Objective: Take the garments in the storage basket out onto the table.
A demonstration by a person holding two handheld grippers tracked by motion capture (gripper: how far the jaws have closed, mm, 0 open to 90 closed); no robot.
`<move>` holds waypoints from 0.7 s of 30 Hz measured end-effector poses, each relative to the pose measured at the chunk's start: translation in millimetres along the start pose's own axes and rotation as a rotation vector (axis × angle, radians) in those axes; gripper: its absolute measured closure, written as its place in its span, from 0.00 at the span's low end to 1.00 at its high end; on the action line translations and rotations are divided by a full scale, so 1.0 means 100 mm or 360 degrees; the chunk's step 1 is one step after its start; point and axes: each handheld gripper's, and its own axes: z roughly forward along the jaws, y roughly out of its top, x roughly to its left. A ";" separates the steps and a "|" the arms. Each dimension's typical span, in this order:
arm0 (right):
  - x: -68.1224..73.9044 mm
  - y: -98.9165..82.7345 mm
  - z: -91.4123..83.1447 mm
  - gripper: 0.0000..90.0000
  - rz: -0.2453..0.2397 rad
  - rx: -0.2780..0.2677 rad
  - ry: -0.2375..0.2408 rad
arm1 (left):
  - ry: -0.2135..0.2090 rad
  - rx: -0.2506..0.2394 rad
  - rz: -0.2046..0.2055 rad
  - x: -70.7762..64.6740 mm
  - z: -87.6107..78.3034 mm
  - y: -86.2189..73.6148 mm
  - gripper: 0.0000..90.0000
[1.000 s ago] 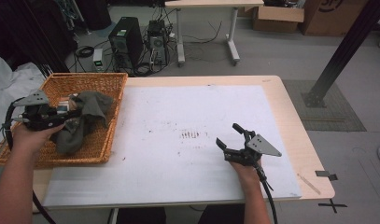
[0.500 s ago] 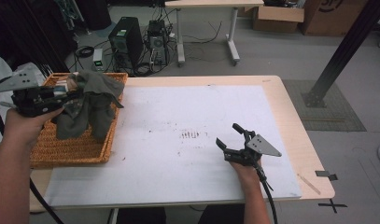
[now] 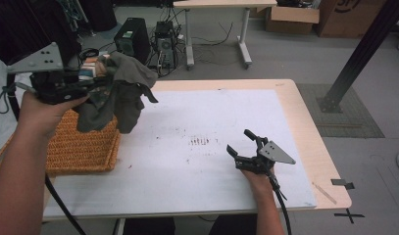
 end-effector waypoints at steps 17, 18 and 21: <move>0.00 0.00 0.00 0.15 -0.0005 -0.0003 0.0007 | -0.0227 0.0012 -0.0096 -0.41 1.08 -0.18 0.93; 0.00 0.00 0.00 0.15 -0.0006 -0.0005 0.0007 | -0.0241 0.0020 -0.0115 -0.44 1.15 -0.24 0.93; 0.00 0.00 0.00 0.15 -0.0005 -0.0002 0.0007 | -0.0284 0.0062 -0.0151 -0.52 1.37 -0.41 0.93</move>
